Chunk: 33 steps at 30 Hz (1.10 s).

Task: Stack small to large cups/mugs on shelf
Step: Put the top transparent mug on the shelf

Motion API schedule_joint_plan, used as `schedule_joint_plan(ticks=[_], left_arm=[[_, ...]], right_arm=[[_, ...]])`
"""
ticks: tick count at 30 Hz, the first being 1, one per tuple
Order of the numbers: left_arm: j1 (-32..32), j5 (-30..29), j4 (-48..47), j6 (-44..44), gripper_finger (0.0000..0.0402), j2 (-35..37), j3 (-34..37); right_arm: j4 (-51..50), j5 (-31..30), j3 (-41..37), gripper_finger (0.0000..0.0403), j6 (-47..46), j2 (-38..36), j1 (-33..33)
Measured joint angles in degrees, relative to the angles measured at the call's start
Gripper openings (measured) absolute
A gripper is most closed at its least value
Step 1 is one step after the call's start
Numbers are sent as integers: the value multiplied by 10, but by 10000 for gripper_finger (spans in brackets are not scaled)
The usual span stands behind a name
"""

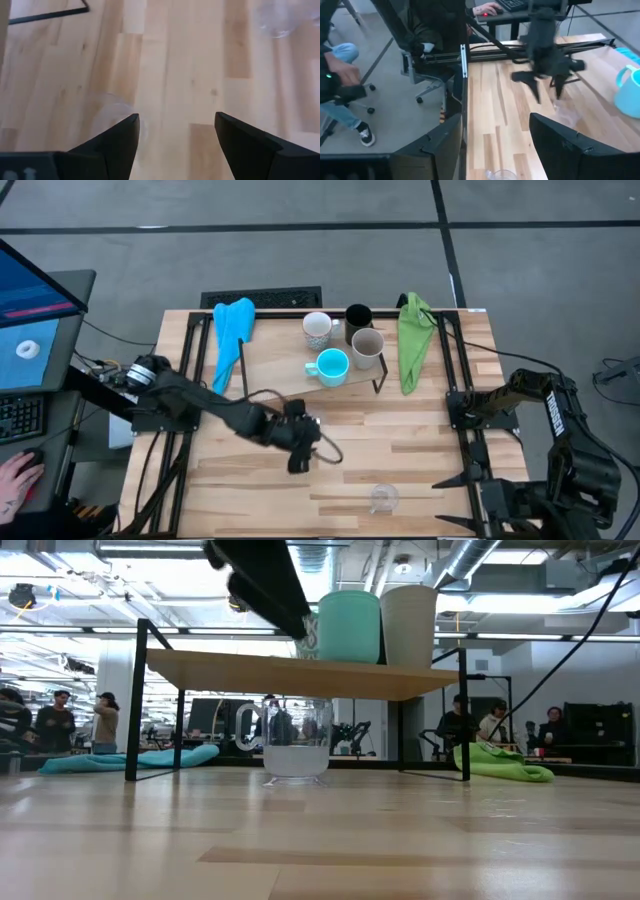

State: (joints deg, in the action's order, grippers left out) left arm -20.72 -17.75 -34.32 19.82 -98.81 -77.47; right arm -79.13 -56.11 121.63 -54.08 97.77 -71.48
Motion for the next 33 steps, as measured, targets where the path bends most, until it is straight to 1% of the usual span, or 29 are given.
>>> schedule_joint_plan(ticks=[6, 8, 11, 17, 21, 28, 33], left_arm=[[55, 83, 0, -74, 251, -33, 0], [65, 84, -13, -86, 251, -41, 0], [75, 67, -14, -89, 251, -56, 0], [83, 71, -26, -101, 245, -73, -2], [80, 69, -22, -101, 207, -78, -2], [79, 65, -32, -98, 109, -79, -2], [77, 64, -32, -91, 51, -79, -2]], right_arm=[[1, 23, 0, 254, -21, 0, 0], [1, 23, -1, 254, -29, 0, 0], [2, 23, -1, 254, -30, 0, -3], [4, 23, -1, 254, -30, 0, -5], [4, 23, -1, 254, -30, 0, -5], [3, 23, -1, 254, -30, 0, -5], [3, 23, -1, 254, -30, 0, -5]])
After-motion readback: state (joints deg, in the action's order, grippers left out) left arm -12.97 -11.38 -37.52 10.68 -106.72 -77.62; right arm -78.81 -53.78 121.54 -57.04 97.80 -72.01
